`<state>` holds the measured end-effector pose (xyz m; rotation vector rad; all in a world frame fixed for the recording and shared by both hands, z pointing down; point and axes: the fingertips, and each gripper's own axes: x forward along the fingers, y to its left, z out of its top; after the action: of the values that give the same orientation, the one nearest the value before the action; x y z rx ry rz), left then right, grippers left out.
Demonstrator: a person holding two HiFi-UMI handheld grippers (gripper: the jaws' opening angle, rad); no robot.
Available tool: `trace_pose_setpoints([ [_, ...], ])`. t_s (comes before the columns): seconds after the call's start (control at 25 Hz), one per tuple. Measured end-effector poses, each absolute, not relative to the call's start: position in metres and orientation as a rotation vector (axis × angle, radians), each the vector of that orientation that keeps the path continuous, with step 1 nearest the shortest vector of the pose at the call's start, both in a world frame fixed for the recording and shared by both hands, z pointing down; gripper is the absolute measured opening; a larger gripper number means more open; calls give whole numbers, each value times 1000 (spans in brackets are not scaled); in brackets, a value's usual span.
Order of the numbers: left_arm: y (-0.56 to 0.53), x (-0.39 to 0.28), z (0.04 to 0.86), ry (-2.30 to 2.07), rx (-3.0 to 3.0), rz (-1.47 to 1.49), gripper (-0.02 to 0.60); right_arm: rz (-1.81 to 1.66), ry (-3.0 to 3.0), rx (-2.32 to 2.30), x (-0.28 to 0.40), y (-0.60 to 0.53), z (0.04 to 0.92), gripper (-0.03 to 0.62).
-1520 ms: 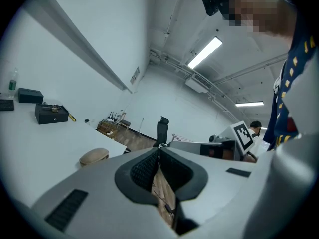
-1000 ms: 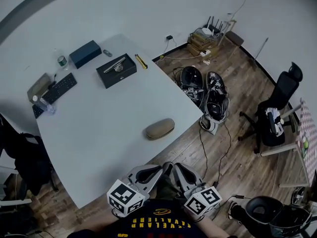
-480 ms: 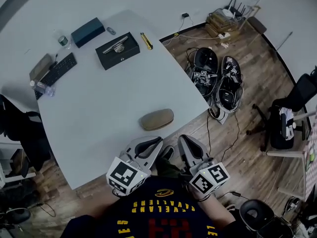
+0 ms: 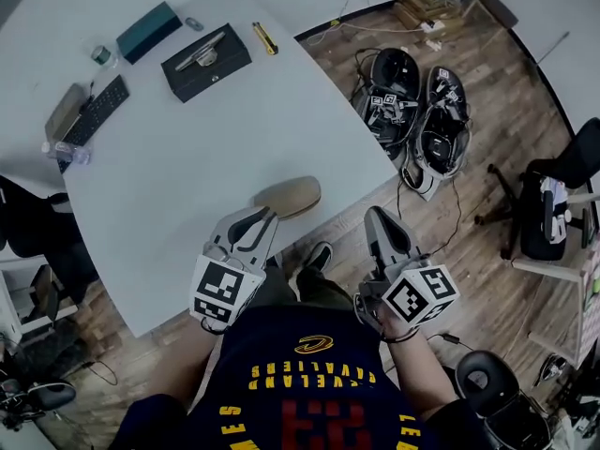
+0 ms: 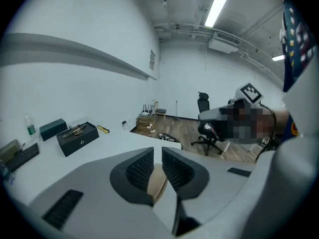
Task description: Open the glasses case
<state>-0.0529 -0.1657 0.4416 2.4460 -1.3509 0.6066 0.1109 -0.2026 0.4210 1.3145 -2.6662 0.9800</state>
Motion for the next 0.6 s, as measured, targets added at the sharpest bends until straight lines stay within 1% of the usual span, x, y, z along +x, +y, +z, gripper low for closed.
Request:
trace_pose_setpoints([
  [0.04,-168,-55,449,-1345,2450,652,50,987,-2651,1330,113,-206,424,27],
  [0.16,-174,-55,472,-1296,2466,789,140,1029,-2596,1344,113,-212,439,28],
  [0.36,-183,-45,512,-1167,2526,1029,183,1109,-2541,1313,99,-219,466,28],
  [0.48,-182,-38,536,-1072,2556,1168,232,1159,-2464,1271,86,-217,488,28],
  [0.6,-180,-32,551,-1002,2598,1277,250,1185,-2398,1212,66,-209,510,28],
])
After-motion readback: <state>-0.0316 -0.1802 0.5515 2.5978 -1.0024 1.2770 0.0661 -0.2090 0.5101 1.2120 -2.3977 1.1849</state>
